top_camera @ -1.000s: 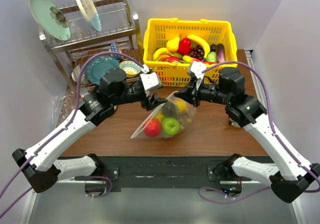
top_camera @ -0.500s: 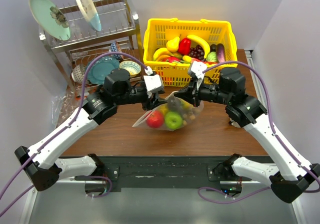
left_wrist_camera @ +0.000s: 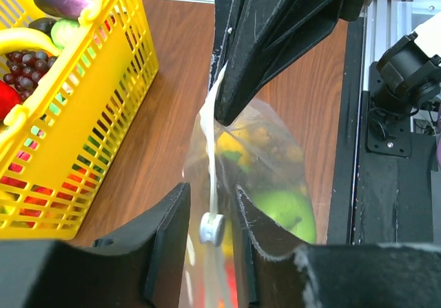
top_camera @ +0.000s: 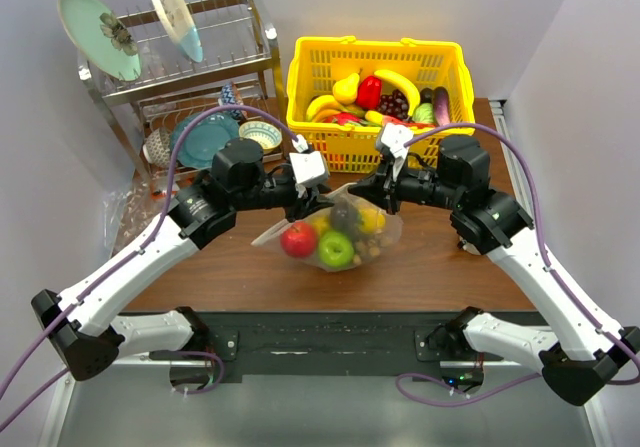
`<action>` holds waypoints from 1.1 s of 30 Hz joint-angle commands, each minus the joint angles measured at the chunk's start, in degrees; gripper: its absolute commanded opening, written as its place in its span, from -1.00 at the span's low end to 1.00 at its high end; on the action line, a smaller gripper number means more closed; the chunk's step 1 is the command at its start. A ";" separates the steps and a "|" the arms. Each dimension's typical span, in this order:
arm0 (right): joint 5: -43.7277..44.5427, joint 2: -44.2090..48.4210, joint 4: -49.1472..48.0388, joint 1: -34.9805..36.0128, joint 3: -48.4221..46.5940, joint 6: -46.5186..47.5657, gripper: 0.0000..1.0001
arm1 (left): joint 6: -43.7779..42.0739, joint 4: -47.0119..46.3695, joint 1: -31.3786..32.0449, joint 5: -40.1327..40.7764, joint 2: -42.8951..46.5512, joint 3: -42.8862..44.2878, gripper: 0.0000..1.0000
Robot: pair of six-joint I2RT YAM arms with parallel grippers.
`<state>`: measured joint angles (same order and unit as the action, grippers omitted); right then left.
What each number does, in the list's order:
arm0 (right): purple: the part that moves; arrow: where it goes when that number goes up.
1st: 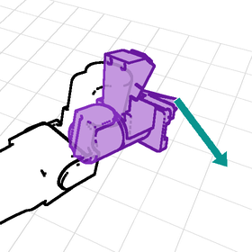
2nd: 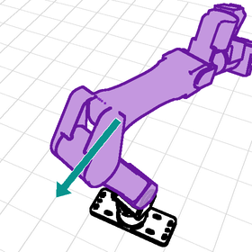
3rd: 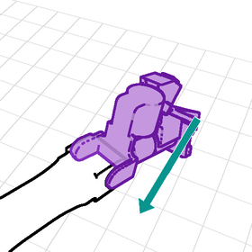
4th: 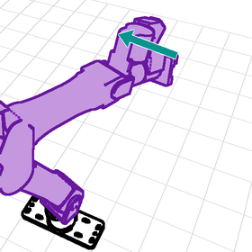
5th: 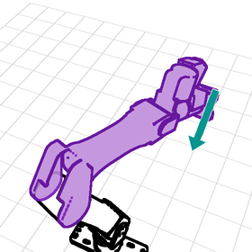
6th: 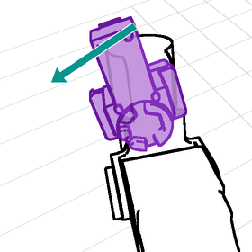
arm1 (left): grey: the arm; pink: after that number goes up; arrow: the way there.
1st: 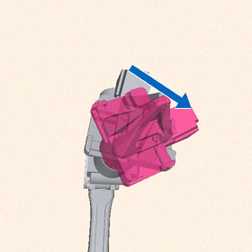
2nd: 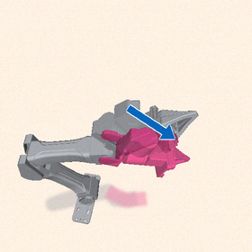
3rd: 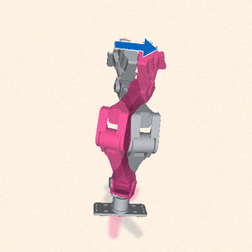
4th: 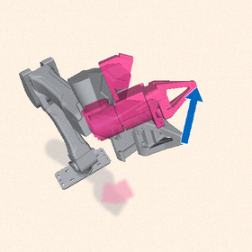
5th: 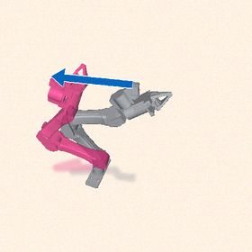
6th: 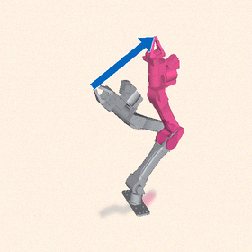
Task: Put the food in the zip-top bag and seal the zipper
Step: Zip the zipper food storage bag at the center of the board.
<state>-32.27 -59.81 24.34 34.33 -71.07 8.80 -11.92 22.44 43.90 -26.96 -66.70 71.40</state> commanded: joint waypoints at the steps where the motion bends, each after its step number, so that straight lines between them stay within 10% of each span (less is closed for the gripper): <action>1: 1.33 1.98 -4.47 0.04 -0.48 0.17 -1.00 | 0.41 0.33 -0.04 -0.02 -0.01 -0.12 -0.32; 8: 8.51 1.98 -4.12 0.04 -0.65 -0.53 -1.00 | 0.58 0.50 0.04 0.50 -0.01 -0.38 -0.90; 33: 61.08 5.50 -7.90 -0.05 1.02 0.95 -1.00 | 0.85 0.24 0.04 2.44 0.25 -2.14 -1.00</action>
<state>7.42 -56.23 23.68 36.40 -69.65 5.76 -11.51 18.22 43.94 -24.88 -67.61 69.91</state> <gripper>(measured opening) 0.010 0.166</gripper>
